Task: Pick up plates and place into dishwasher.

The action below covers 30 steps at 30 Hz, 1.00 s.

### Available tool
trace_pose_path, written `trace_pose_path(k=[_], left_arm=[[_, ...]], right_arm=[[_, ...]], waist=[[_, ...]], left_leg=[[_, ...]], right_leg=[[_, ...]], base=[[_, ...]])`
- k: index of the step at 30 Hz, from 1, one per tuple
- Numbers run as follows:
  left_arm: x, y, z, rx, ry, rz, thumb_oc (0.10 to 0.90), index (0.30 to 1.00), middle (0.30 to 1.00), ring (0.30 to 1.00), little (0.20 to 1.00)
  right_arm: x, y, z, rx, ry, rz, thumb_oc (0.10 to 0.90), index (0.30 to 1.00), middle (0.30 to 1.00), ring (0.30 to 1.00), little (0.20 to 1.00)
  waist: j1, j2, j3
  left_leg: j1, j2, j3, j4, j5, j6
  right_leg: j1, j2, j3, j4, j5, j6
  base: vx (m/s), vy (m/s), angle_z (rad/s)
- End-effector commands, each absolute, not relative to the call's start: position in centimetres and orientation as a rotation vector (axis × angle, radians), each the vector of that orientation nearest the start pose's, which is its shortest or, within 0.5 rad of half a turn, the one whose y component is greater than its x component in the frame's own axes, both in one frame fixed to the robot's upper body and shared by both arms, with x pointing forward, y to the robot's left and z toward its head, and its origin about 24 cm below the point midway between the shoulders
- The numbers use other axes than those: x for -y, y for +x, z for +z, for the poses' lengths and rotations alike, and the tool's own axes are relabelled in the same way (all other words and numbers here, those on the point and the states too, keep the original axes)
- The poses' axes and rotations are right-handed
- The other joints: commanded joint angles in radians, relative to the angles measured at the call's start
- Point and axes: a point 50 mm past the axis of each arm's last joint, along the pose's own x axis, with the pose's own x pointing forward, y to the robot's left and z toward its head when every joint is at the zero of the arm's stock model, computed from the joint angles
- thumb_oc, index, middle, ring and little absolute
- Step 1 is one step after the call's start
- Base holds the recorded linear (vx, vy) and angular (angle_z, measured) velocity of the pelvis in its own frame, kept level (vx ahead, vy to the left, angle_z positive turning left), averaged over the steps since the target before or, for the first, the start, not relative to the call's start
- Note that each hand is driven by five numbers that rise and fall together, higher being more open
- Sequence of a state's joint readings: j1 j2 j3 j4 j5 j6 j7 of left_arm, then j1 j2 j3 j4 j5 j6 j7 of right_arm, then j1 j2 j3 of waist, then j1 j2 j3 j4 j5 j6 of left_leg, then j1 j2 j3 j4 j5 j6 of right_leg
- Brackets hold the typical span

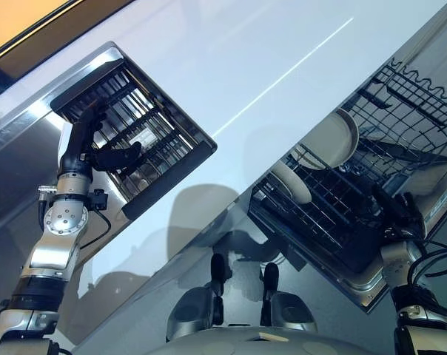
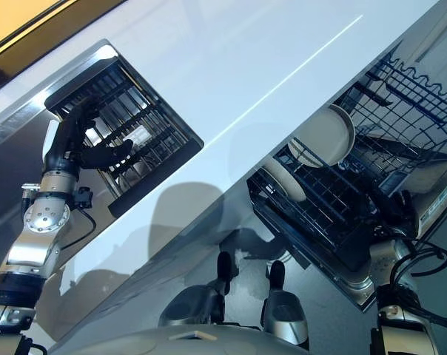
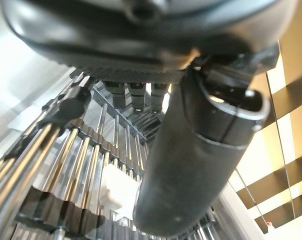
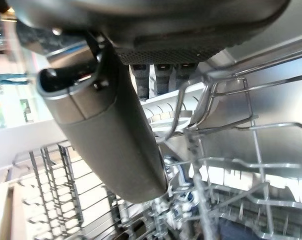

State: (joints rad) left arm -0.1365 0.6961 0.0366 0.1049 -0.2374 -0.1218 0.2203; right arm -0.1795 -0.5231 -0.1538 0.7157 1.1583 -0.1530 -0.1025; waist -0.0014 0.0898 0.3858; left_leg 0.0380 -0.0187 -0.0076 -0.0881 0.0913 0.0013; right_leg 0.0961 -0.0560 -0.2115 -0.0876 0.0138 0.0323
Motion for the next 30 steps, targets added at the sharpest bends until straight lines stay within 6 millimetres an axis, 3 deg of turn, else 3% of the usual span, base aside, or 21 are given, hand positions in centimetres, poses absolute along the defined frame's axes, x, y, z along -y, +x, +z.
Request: trace_pose_path(k=[1,6,10,12,15,20,23,26,30], left_arm=[[-28.8,28.4,17.6,0.449,0.444,0.272,0.800,0.900,0.900,0.900,0.900],[-28.0,29.2,17.2,0.436,0.429,0.257,0.800,0.900,0.900,0.900,0.900],[-27.3,29.6,16.6,0.423,0.425,0.232,0.800,0.900,0.900,0.900,0.900],[-27.0,29.8,16.3,0.418,0.429,0.222,0.800,0.900,0.900,0.900,0.900],[-26.7,29.9,15.8,0.409,0.426,0.203,0.800,0.900,0.900,0.900,0.900],[-26.5,29.7,15.6,0.404,0.430,0.192,0.800,0.900,0.900,0.900,0.900],[-26.4,29.2,15.4,0.411,0.424,0.203,0.800,0.900,0.900,0.900,0.900],[-26.5,28.6,15.3,0.430,0.415,0.220,0.800,0.900,0.900,0.900,0.900],[-27.3,27.4,15.3,0.464,0.410,0.253,0.800,0.900,0.900,0.900,0.900]], right_arm=[[24.5,32.7,10.6,0.259,0.678,0.068,0.800,0.900,0.900,0.900,0.900],[17.8,34.2,15.3,0.375,0.571,0.374,0.800,0.900,0.900,0.900,0.900],[14.0,34.1,18.4,0.457,0.530,0.562,0.800,0.900,0.900,0.900,0.900],[12.4,34.0,19.7,0.487,0.495,0.630,0.800,0.900,0.900,0.900,0.900],[11.8,34.3,20.6,0.499,0.465,0.565,0.800,0.900,0.900,0.900,0.900],[14.2,35.2,19.4,0.445,0.381,0.203,0.800,0.900,0.900,0.900,0.900],[16.8,35.0,18.0,0.441,0.182,-0.029,0.800,0.900,0.900,0.900,0.900],[20.0,34.1,16.5,0.419,0.065,-0.183,0.800,0.900,0.900,0.900,0.900],[26.3,31.2,14.0,0.372,-0.059,-0.403,0.800,0.900,0.900,0.900,0.900]], waist=[[0.059,-0.006,-0.028],[0.084,-0.013,-0.036],[0.107,-0.018,-0.047],[0.117,-0.021,-0.052],[0.130,-0.025,-0.062],[0.132,-0.030,-0.076],[0.120,-0.032,-0.079],[0.102,-0.034,-0.077],[0.066,-0.043,-0.078]], left_leg=[[-0.040,-0.056,-0.002,0.133,-0.141,0.008],[-0.044,-0.062,-0.019,0.145,-0.137,0.006],[-0.048,-0.067,-0.034,0.160,-0.139,0.006],[-0.052,-0.070,-0.039,0.169,-0.141,0.006],[-0.053,-0.074,-0.045,0.178,-0.144,0.006],[-0.044,-0.075,-0.043,0.178,-0.148,0.011],[-0.031,-0.074,-0.036,0.166,-0.149,0.018],[-0.017,-0.073,-0.022,0.157,-0.152,0.025],[0.007,-0.069,0.003,0.146,-0.164,0.034]], right_leg=[[-0.100,0.032,-0.039,0.214,-0.140,-0.033],[-0.084,0.030,-0.048,0.199,-0.136,-0.042],[-0.074,0.027,-0.055,0.198,-0.139,-0.048],[-0.072,0.025,-0.060,0.199,-0.139,-0.050],[-0.065,0.024,-0.063,0.197,-0.139,-0.053],[-0.059,0.024,-0.060,0.203,-0.141,-0.053],[-0.058,0.025,-0.051,0.207,-0.141,-0.052],[-0.059,0.025,-0.041,0.210,-0.137,-0.046],[-0.053,0.024,-0.025,0.212,-0.134,-0.031]], base=[[0.04,0.003,0.02],[0.04,0.027,0.07],[0.04,0.019,0.09],[0.03,0.026,0.10],[0.04,0.028,0.15],[0.03,0.035,0.08],[0.01,0.048,0.11],[-0.01,0.052,0.06],[-0.01,0.056,0.00]])
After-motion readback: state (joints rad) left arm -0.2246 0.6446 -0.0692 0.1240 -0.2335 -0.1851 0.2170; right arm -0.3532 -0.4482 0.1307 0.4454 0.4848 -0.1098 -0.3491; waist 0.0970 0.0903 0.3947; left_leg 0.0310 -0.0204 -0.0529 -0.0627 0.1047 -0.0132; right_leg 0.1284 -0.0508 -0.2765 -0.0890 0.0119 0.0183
